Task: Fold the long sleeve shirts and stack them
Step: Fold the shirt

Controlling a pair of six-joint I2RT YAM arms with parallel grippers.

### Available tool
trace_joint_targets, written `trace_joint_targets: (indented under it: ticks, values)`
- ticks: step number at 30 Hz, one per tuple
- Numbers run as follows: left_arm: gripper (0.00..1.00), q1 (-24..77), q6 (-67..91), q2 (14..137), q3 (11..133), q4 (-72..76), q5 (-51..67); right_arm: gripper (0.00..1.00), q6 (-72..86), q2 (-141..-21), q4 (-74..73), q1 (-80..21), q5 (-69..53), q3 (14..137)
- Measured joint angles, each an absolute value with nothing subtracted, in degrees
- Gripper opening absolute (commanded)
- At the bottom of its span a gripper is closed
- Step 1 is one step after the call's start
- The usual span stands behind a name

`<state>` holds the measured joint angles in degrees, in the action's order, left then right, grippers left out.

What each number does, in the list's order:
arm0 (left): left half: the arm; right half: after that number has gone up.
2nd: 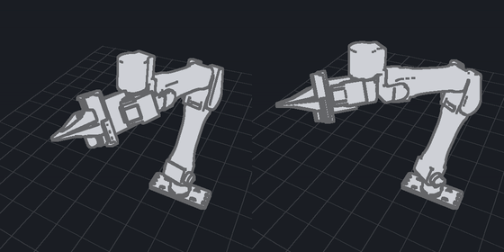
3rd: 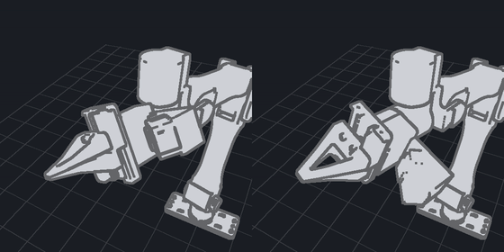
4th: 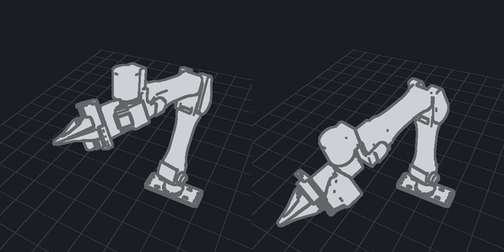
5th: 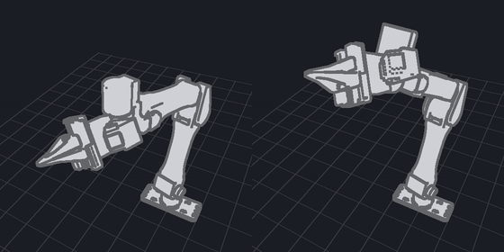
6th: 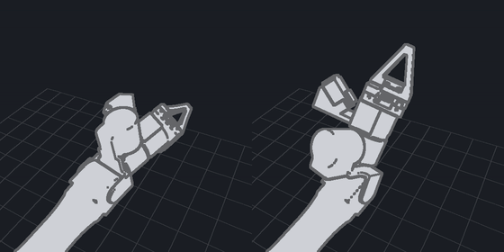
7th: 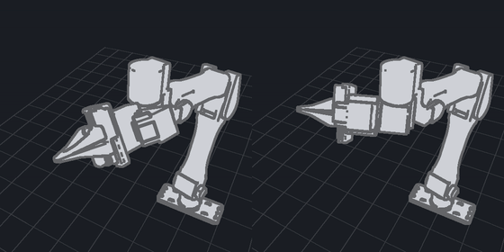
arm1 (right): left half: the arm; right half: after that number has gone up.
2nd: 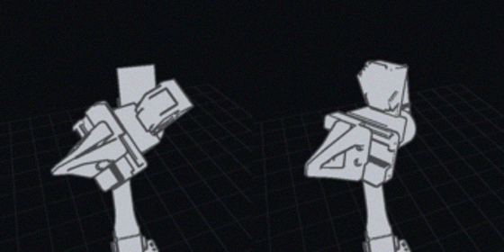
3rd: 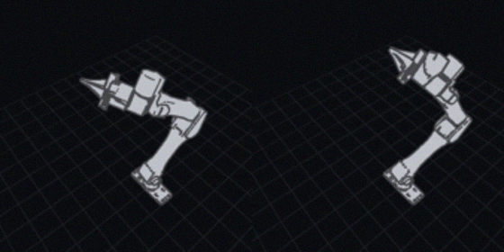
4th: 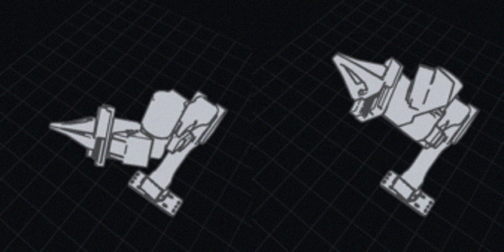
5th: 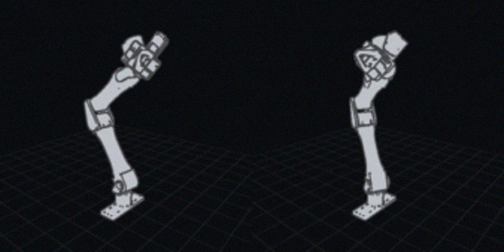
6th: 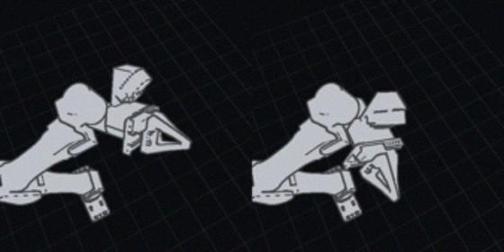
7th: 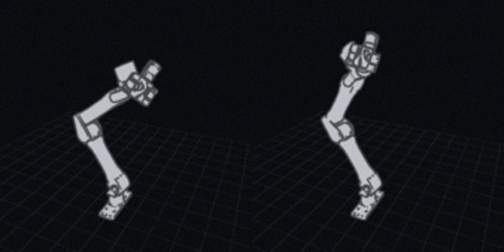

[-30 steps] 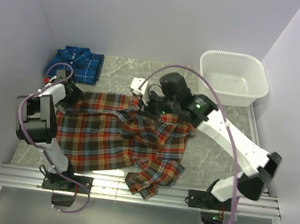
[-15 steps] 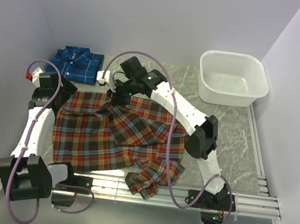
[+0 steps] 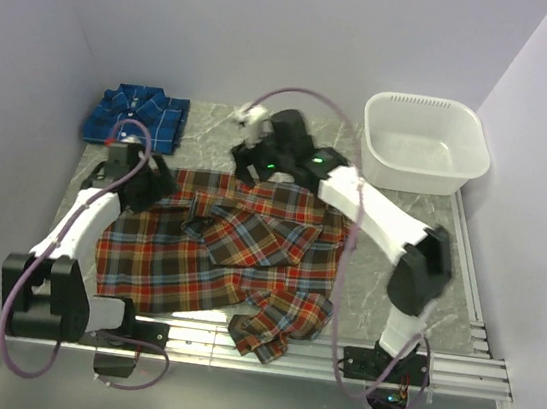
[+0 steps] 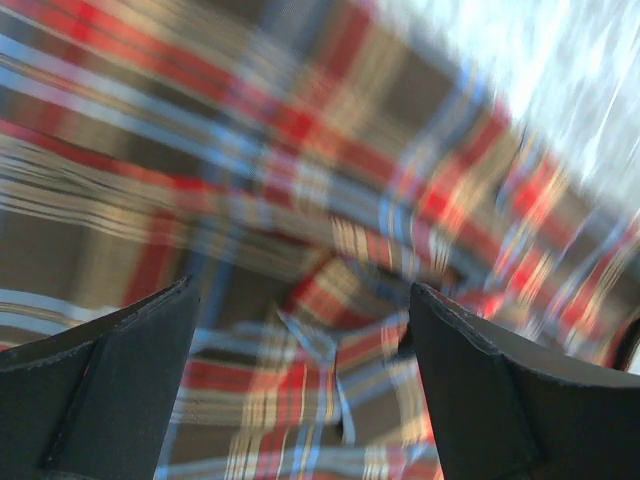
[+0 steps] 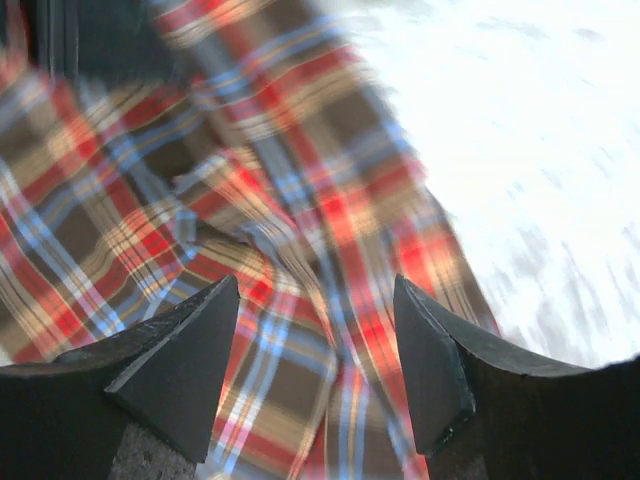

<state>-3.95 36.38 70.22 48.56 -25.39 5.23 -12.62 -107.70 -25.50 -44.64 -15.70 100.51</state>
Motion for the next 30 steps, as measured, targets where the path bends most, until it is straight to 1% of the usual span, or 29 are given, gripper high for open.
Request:
trace_joint_targets:
  ticks: [7, 10, 13, 18, 22, 28, 30]
  values:
    - [0.90, 5.8, 32.8, 76.1, 48.6, -28.4, 8.0, 0.70, 5.7, -85.2, -15.7, -36.9, -7.4, 75.5]
    - [0.90, 8.4, 31.0, 76.2, 48.6, -28.7, 7.9, 0.70, 11.2, -78.8, -12.0, -36.1, -6.6, 63.6]
    - [0.90, 10.9, 29.6, 75.8, 48.3, -28.4, 7.3, 0.70, 15.3, -75.1, -10.0, -35.6, -6.5, 52.9]
    - [0.87, 12.5, 28.4, 70.3, 45.9, -27.0, 6.4, 0.69, 17.7, -70.3, -7.4, -35.0, -6.4, 44.1]
    - [0.85, 12.8, 26.5, 67.9, 45.8, -25.8, 6.3, 0.69, 19.3, -67.3, -3.8, -34.2, -6.4, 40.4]
    - [0.92, 16.6, 22.4, 65.7, 45.4, -23.6, 6.4, 0.69, 21.3, -64.4, 0.9, -32.1, -6.5, 36.4]
    - [0.92, 18.1, 21.4, 64.6, 45.3, -22.9, 6.2, 0.69, 21.5, -63.2, 1.8, -31.6, -6.7, 35.5]
